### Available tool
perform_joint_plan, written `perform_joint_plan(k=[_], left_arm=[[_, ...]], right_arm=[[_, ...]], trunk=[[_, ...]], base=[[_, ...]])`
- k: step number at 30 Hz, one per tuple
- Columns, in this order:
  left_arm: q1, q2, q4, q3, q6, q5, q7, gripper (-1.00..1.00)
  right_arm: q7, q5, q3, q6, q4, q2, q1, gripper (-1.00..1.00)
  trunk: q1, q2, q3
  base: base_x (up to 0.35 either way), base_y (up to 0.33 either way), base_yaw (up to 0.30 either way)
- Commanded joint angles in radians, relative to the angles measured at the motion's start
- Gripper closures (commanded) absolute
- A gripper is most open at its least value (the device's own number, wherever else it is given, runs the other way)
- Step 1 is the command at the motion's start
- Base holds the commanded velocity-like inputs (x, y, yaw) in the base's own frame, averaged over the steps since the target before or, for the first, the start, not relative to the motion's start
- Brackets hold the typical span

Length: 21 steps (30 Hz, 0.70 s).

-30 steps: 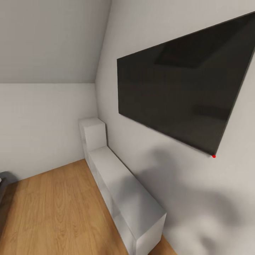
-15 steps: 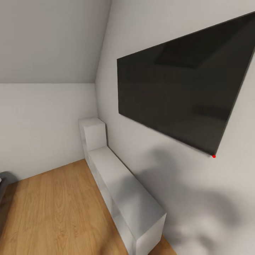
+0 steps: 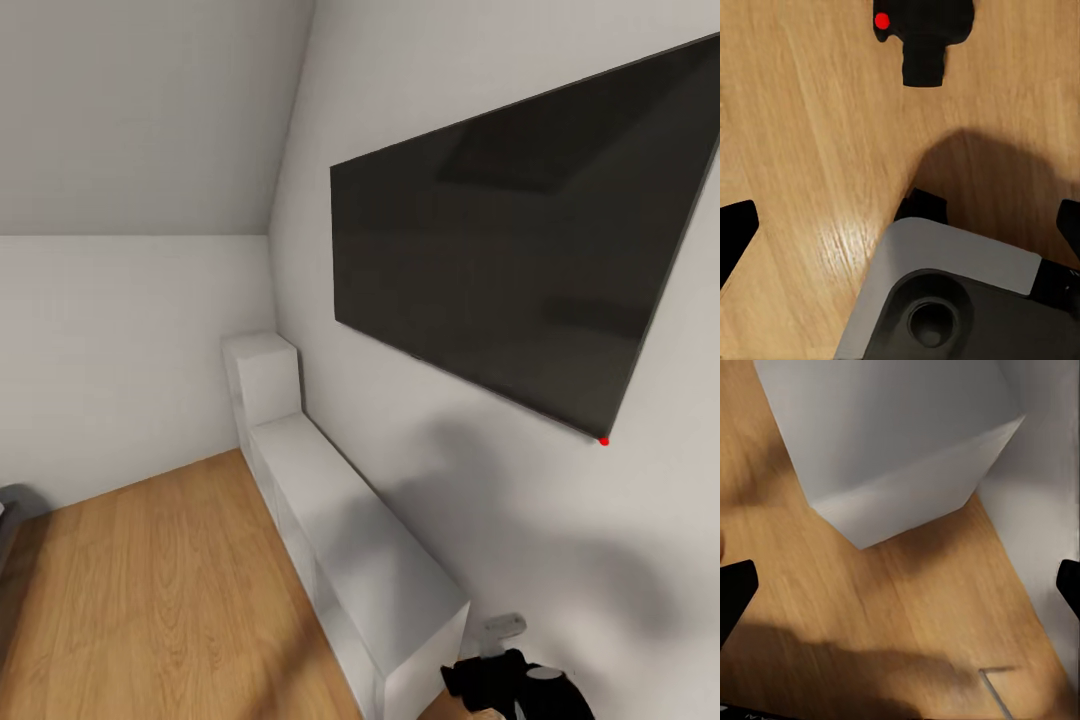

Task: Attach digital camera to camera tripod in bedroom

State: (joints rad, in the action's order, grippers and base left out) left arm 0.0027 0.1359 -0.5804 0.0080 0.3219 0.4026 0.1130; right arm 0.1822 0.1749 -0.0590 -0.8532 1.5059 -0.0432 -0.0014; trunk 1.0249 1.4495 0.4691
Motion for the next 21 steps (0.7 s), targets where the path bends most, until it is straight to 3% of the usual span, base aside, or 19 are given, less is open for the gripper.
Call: perform_joint_plan(k=[1, 5, 12, 20, 21], left_arm=[[0.0, 0.006, -0.02, 0.001, 0.022, 0.011, 0.007, -1.0], [0.0, 0.046, -0.154, 0.023, 0.127, 0.013, 0.012, -1.0], [-0.009, 0.062, -0.204, 0.098, 0.225, 0.014, 0.013, -1.0], [-0.053, 0.072, -0.215, 0.136, 0.272, 0.013, 0.014, -1.0], [-0.073, 0.073, -0.215, 0.141, 0.279, 0.012, 0.015, -1.0]], right_arm=[[0.009, 0.01, 0.004, -0.013, 0.015, 0.0, 0.0, -1.0], [0.012, 0.011, 0.043, -0.037, 0.058, 0.001, -0.002, -1.0], [0.019, 0.009, 0.113, -0.039, 0.065, 0.014, -0.042, -1.0], [0.092, 0.009, 0.211, -0.044, 0.066, 0.072, -0.096, -1.0], [0.161, 0.009, 0.253, -0.048, 0.066, 0.1, -0.128, -1.0]], trunk=[[0.0, 0.001, 0.001], [0.0, 0.001, 0.001], [0.0, 0.001, 0.001], [0.0, 0.001, 0.001], [0.0, 0.001, 0.001]], base=[[0.0, 0.0, 0.0], [0.0, 0.0, 0.0], [0.0, 0.0, 0.0], [0.0, 0.0, 0.0], [0.0, 0.0, 0.0]])
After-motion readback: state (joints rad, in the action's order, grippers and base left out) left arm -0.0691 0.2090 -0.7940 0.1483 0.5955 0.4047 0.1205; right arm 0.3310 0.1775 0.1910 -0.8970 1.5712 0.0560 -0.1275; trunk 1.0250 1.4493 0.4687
